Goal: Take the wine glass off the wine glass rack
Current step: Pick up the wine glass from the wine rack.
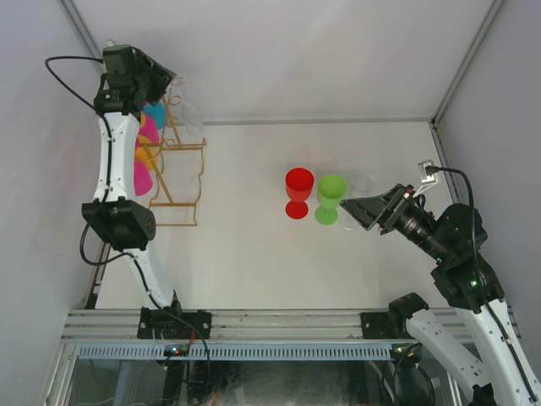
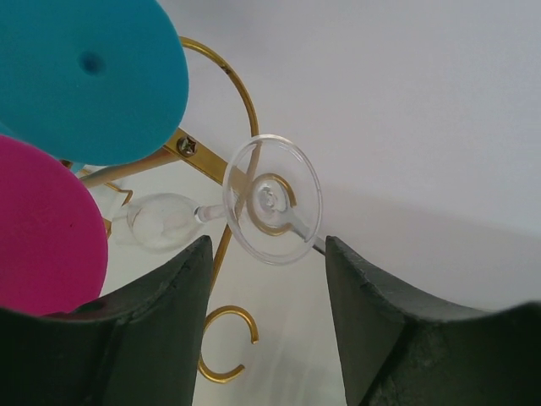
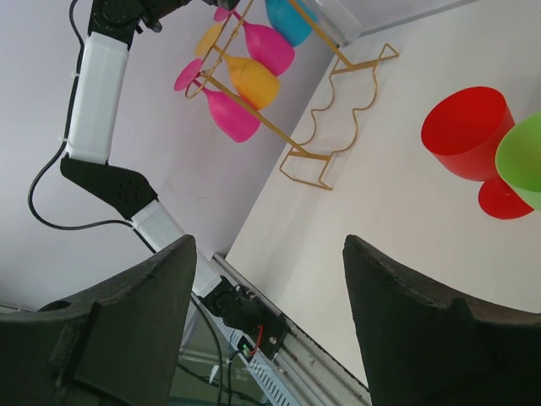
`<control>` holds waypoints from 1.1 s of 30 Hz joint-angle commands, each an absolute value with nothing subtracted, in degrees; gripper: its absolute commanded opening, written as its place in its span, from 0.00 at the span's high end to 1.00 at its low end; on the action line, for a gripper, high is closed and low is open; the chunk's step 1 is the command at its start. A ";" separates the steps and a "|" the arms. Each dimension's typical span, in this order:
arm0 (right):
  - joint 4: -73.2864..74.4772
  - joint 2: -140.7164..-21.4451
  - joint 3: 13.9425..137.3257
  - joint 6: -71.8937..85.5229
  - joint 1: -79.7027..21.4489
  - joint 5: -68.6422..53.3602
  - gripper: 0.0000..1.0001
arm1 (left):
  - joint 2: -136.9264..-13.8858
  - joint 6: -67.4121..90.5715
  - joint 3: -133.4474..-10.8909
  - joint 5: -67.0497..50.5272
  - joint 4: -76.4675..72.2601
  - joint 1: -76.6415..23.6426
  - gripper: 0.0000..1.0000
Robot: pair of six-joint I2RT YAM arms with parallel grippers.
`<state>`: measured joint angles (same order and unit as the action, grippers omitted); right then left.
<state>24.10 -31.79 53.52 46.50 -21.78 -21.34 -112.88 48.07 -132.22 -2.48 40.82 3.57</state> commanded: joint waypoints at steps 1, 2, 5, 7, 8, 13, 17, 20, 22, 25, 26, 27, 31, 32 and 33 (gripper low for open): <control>21.20 -31.92 53.10 47.26 -21.67 -21.43 0.30 | -113.41 49.89 -135.79 -1.08 38.73 3.79 0.40; 21.04 -31.95 52.90 47.43 -21.68 -21.41 0.30 | -113.50 49.84 -135.79 -0.72 38.80 3.82 0.40; 20.45 -32.16 52.41 47.96 -21.65 -21.97 0.30 | -113.55 49.99 -135.51 -0.18 38.64 3.78 0.40; 20.39 -32.31 52.30 48.22 -21.71 -22.10 0.30 | -113.79 50.01 -135.52 0.11 38.35 3.79 0.41; 20.32 -32.34 52.30 48.29 -21.70 -22.16 0.30 | -113.89 50.09 -135.48 0.31 38.25 3.86 0.43; 19.99 -32.52 52.30 48.25 -21.73 -22.38 0.30 | -114.27 50.59 -135.10 1.28 38.37 3.65 0.48; 19.79 -32.77 52.29 48.51 -21.74 -22.67 0.30 | -114.73 51.03 -135.18 1.06 37.69 3.49 0.50; 19.78 -32.57 52.30 48.52 -21.68 -22.66 0.30 | -115.07 51.32 -135.17 1.19 37.22 3.20 0.53; 19.97 -32.56 52.29 48.47 -21.70 -22.47 0.30 | -115.50 51.76 -135.23 0.95 37.01 3.21 0.56; 20.10 -32.74 52.30 48.29 -21.71 -22.35 0.30 | -115.91 52.28 -135.21 0.61 36.92 3.19 0.59; 20.00 -32.73 52.30 48.21 -21.71 -22.36 0.30 | -115.91 52.24 -135.18 0.92 36.91 3.10 0.60; 20.06 -32.77 52.32 48.17 -21.72 -22.37 0.31 | -115.86 52.21 -135.20 1.12 36.98 3.01 0.59; 20.03 -32.84 52.30 48.16 -21.70 -22.40 0.30 | -115.52 51.67 -135.11 1.85 36.95 2.84 0.64; 19.97 -32.90 52.34 48.16 -21.71 -22.36 0.31 | -115.34 51.41 -135.01 2.13 37.02 2.77 0.65; 19.95 -32.90 52.30 48.10 -21.71 -22.37 0.31 | -115.25 51.27 -135.00 2.39 36.94 2.77 0.68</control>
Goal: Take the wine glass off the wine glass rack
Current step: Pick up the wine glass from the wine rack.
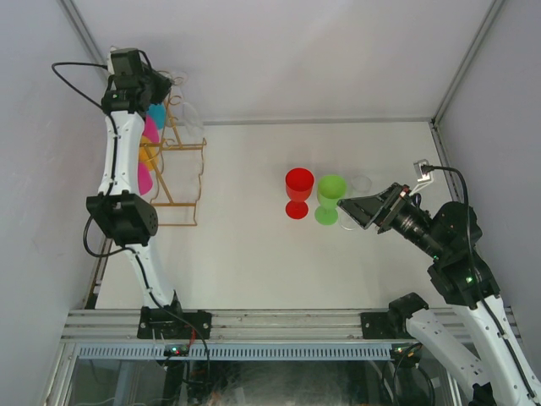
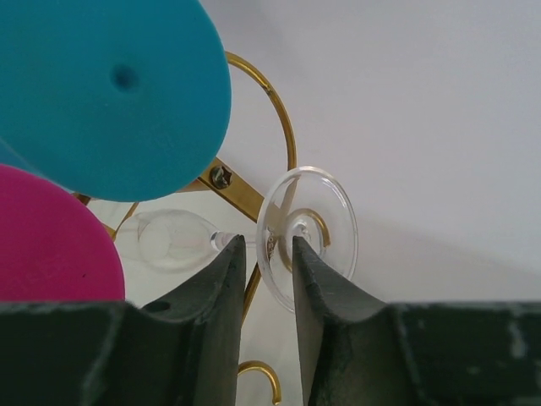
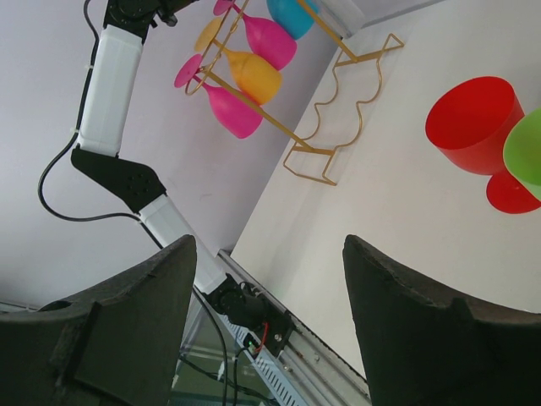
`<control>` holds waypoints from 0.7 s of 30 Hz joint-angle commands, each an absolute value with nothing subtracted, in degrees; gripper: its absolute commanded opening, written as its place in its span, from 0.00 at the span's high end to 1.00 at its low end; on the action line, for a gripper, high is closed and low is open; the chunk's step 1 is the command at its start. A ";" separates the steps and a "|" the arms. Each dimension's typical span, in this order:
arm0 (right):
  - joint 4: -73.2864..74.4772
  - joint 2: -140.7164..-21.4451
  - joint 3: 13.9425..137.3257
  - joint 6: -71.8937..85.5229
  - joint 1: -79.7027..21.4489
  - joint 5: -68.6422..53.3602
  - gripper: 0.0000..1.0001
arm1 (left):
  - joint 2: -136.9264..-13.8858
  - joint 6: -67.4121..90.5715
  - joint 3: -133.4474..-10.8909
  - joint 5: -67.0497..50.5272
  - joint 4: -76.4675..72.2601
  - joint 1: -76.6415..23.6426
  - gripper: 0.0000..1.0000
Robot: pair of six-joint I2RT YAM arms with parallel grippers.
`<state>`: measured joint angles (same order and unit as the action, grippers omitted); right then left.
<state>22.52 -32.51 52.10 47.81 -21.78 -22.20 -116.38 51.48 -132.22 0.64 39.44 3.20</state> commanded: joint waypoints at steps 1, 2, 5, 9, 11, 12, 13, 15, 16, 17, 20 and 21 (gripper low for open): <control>19.93 -32.97 52.30 48.08 -21.72 -22.35 0.30 | -115.23 51.24 -134.93 2.45 36.99 2.74 0.71; 19.90 -32.96 52.31 48.08 -21.72 -22.44 0.30 | -115.18 51.24 -134.91 2.46 36.96 2.78 0.73; 19.95 -32.94 52.30 48.14 -21.72 -22.59 0.30 | -114.78 51.19 -134.73 2.36 36.97 2.70 0.79; 19.54 -32.62 52.34 48.43 -21.74 -22.59 0.30 | -113.47 51.20 -133.17 3.07 36.09 2.51 0.82; 19.56 -32.47 52.30 48.42 -21.71 -22.50 0.31 | -113.09 51.24 -133.08 3.47 35.99 2.41 0.85; 19.66 -32.35 52.32 48.36 -21.71 -22.38 0.30 | -112.87 51.24 -133.01 3.49 35.92 2.43 0.87; 19.75 -32.32 52.30 48.32 -21.71 -22.41 0.30 | -112.71 51.24 -132.89 3.49 35.88 2.33 0.88; 20.02 -32.24 52.31 48.34 -21.67 -22.37 0.30 | -112.59 51.24 -132.89 3.30 35.49 2.31 0.92; 20.09 -32.18 52.30 48.34 -21.77 -22.41 0.30 | -112.52 51.24 -132.93 3.17 35.29 2.35 0.94; 20.23 -32.14 52.30 48.34 -21.73 -22.33 0.30 | -112.44 51.36 -132.90 3.16 35.27 2.29 0.95; 20.56 -31.99 52.28 48.26 -21.72 -22.29 0.30 | -112.00 52.02 -132.32 2.29 34.19 2.34 1.00; 20.60 -31.97 52.29 48.26 -21.71 -22.20 0.30 | -111.93 52.29 -132.21 2.01 33.83 2.35 1.00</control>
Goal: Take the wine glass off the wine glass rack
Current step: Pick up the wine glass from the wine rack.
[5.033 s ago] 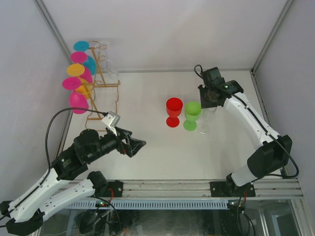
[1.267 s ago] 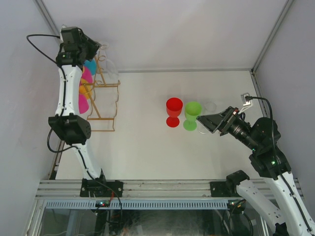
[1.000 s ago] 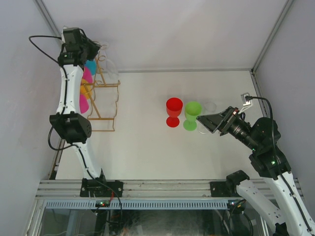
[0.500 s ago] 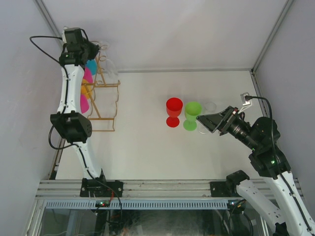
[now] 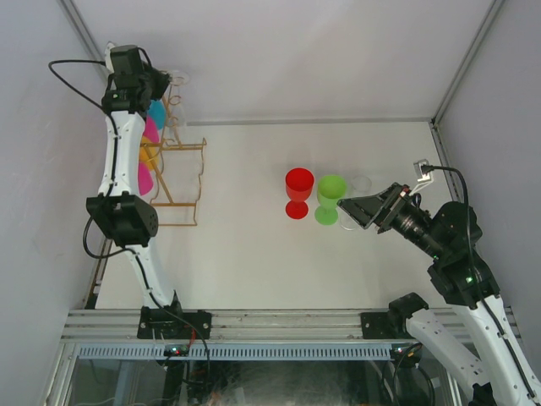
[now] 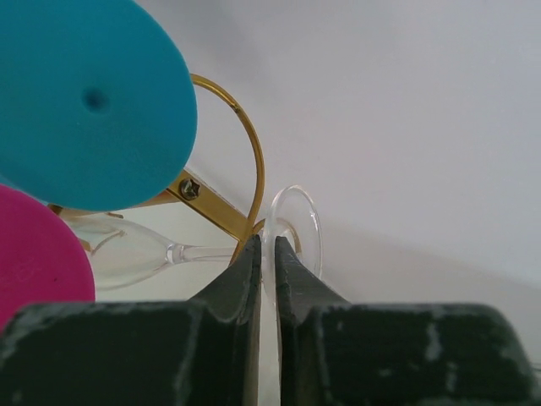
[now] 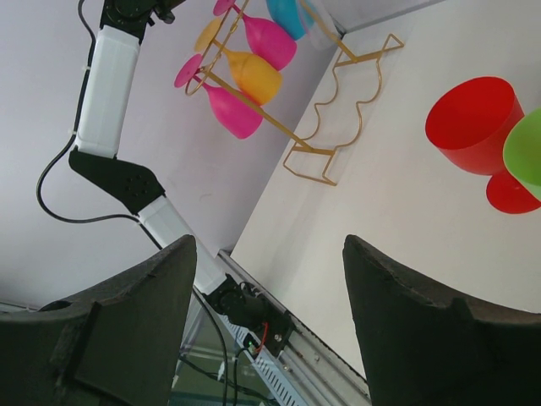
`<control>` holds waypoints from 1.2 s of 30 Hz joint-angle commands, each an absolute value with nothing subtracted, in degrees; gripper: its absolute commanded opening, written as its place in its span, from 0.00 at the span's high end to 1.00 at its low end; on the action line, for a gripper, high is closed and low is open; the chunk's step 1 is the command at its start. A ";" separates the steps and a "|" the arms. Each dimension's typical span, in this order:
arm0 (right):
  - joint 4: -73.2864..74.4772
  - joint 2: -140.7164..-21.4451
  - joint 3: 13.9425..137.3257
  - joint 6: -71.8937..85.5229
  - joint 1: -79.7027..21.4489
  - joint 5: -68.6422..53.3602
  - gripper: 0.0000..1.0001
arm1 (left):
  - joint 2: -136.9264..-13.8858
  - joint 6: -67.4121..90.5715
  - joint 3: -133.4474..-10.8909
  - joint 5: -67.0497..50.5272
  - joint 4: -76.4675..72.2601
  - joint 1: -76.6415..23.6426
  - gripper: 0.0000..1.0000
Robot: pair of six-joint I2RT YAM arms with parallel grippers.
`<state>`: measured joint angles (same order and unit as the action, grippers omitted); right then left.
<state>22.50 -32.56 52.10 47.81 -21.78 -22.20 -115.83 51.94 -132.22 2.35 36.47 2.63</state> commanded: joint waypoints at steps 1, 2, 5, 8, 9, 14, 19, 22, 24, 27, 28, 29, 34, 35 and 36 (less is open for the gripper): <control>20.53 -31.97 52.29 48.25 -21.74 -22.23 0.31 | -111.89 52.48 -132.19 1.86 33.69 2.34 1.00; 20.48 -31.88 52.31 48.33 -21.73 -22.24 0.31 | -111.82 52.78 -132.08 1.66 33.52 2.30 1.00; 20.39 -31.82 52.32 48.34 -21.75 -22.18 0.31 | -111.18 53.59 -130.96 0.82 31.65 2.29 1.00; 20.48 -31.76 52.29 48.34 -21.69 -22.28 0.31 | -110.30 55.03 -128.89 -0.41 28.75 2.30 1.00; 20.51 -31.81 52.29 48.36 -21.73 -22.24 0.30 | -110.10 55.50 -128.48 -0.71 28.01 2.29 1.00; 20.56 -31.68 52.32 48.60 -21.68 -22.35 0.30 | -109.16 57.76 -125.82 -1.71 24.37 2.32 1.00; 20.53 -31.72 52.30 48.52 -21.79 -22.21 0.30 | -107.32 60.16 -121.47 -1.60 20.44 2.31 1.00; 20.56 -31.76 52.31 48.60 -21.80 -22.18 0.30 | -106.38 61.06 -119.80 -1.09 18.89 2.31 1.00; 20.65 -31.88 52.32 48.52 -21.78 -22.14 0.30 | -105.91 61.61 -118.69 -0.99 17.63 2.35 1.00; 20.71 -31.83 52.29 48.51 -21.79 -22.19 0.30 | -105.10 61.85 -117.67 -0.05 16.62 2.33 1.00; 20.74 -31.72 52.29 48.52 -21.80 -22.20 0.31 | -104.90 61.81 -117.55 0.07 16.43 2.40 1.00; 20.84 -31.64 52.29 48.52 -21.79 -22.04 0.31 | -104.86 61.83 -117.48 -0.08 16.10 2.45 1.00; 21.00 -31.65 52.30 48.50 -21.75 -21.94 0.31 | -103.84 62.85 -115.40 -0.14 13.89 2.52 1.00; 20.93 -31.59 52.32 48.56 -21.79 -21.98 0.30 | -103.67 62.99 -115.06 -0.14 13.48 2.46 1.00; 20.94 -31.59 52.30 48.60 -21.77 -22.04 0.31 | -103.67 63.06 -115.04 -0.17 13.37 2.54 1.00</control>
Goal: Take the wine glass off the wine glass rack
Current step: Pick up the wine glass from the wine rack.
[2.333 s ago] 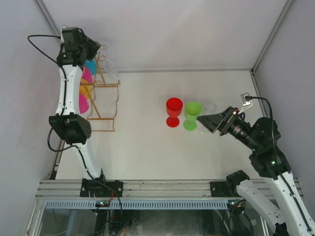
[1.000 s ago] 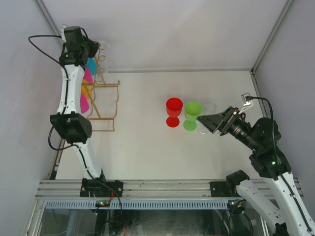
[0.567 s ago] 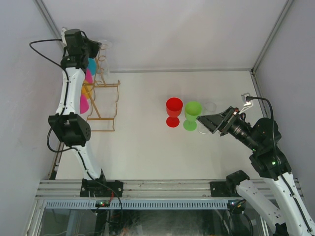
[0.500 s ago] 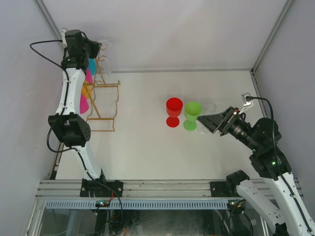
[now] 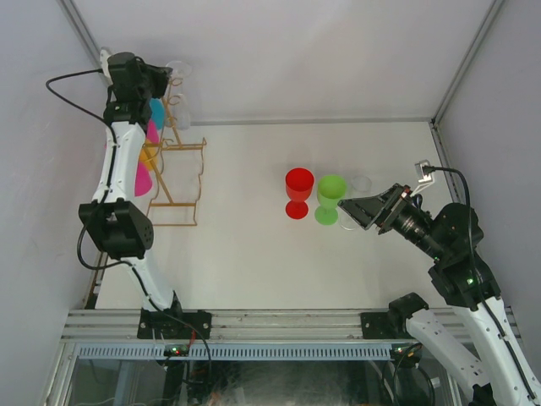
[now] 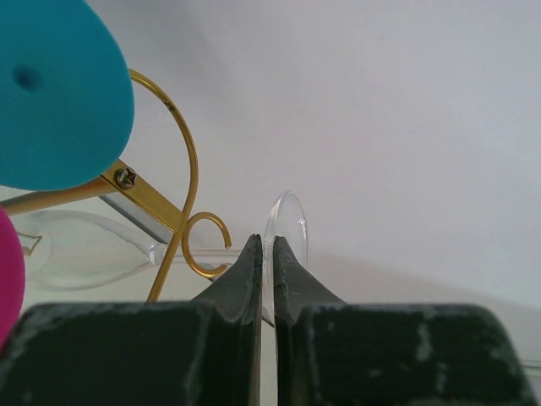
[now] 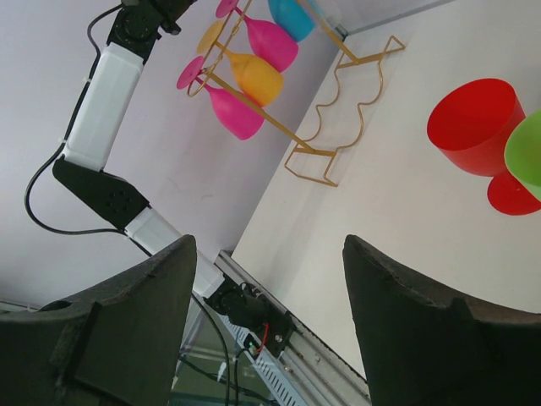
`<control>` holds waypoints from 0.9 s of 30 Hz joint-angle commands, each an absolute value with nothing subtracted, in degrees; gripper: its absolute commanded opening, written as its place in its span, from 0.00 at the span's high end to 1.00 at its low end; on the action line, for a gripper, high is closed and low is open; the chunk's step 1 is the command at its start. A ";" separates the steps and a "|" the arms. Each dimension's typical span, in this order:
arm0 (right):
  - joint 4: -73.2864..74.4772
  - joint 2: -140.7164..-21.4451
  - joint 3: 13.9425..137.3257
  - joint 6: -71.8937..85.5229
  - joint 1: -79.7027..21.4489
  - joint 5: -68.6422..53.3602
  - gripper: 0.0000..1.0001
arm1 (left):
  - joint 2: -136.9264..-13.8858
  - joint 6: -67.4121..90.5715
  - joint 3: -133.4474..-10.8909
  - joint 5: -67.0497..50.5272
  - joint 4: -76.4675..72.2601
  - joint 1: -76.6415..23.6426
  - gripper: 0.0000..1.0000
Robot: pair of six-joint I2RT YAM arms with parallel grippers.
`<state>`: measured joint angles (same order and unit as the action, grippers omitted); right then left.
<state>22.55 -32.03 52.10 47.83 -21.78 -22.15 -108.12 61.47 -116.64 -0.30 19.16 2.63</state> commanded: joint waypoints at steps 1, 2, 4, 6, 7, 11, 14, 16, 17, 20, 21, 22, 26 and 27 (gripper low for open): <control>20.89 -31.52 52.30 48.53 -21.76 -22.09 0.31 | -103.71 63.09 -115.08 -0.20 13.36 2.67 1.00; 21.04 -31.42 52.31 48.52 -21.79 -22.02 0.31 | -103.71 63.30 -115.06 -0.22 13.40 2.71 1.00; 21.22 -31.27 52.30 48.43 -21.80 -21.78 0.30 | -103.71 63.64 -115.06 -0.41 13.36 2.76 1.00; 21.20 -31.24 52.29 48.43 -21.78 -21.72 0.30 | -103.74 63.72 -115.14 -0.58 13.21 2.79 1.00; 21.06 -31.29 52.29 48.45 -21.79 -21.74 0.30 | -103.79 63.94 -115.11 -0.72 13.19 2.81 1.00; 20.92 -31.37 52.32 48.43 -21.80 -21.93 0.31 | -103.89 64.42 -115.06 -1.36 13.10 2.75 1.00; 20.84 -31.34 52.30 48.52 -21.80 -21.91 0.30 | -103.65 64.43 -114.66 -1.26 13.10 2.74 1.00; 20.71 -31.30 52.34 48.60 -21.80 -21.84 0.30 | -103.56 64.61 -114.48 -1.35 13.01 2.79 1.00; 20.74 -31.36 52.30 48.60 -21.80 -21.91 0.30 | -103.62 64.77 -114.40 -1.44 13.01 2.80 1.00; 20.74 -31.30 52.29 48.60 -21.80 -21.92 0.30 | -103.69 65.08 -114.25 -2.14 12.43 2.74 1.00; 20.76 -31.29 52.29 48.60 -21.79 -21.89 0.31 | -103.71 64.90 -114.35 -2.35 12.41 2.80 1.00; 20.74 -31.28 52.29 48.61 -21.76 -21.94 0.30 | -103.78 64.79 -114.47 -2.66 12.33 2.79 1.00; 20.91 -31.26 52.30 48.60 -21.77 -21.82 0.31 | -103.90 64.44 -114.48 -3.73 12.48 2.88 1.00; 20.99 -31.23 52.34 48.56 -21.79 -21.80 0.31 | -103.93 64.48 -114.37 -3.96 12.36 2.84 1.00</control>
<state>22.55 -31.66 52.10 47.83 -21.78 -22.15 -107.57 63.92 -115.07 -1.93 16.67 2.74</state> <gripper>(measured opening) 0.697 0.068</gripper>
